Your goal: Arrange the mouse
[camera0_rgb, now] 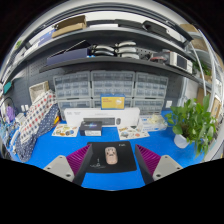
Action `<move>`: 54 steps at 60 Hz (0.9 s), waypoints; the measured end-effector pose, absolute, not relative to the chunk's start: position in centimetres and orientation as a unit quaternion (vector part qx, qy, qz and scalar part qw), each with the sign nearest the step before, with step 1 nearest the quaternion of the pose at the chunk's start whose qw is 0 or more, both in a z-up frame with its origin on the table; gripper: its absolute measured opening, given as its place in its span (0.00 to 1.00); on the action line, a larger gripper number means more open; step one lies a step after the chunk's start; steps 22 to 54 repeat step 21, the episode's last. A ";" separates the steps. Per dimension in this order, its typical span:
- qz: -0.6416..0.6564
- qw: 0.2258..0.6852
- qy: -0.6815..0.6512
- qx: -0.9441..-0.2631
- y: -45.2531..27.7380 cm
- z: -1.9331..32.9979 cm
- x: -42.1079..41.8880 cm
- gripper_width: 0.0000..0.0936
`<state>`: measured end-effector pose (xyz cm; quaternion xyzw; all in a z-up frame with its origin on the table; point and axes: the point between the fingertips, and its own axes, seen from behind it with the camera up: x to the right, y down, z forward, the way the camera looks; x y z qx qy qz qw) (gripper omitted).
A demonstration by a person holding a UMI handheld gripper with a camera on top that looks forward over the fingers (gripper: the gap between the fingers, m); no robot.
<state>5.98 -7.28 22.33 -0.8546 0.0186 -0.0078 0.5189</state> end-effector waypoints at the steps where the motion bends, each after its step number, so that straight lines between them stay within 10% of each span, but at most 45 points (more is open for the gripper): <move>1: -0.009 0.519 0.018 -0.855 -7.6 22.4 6.0 0.92; 54: -0.011 0.505 0.009 -0.863 -11.4 21.7 4.6 0.92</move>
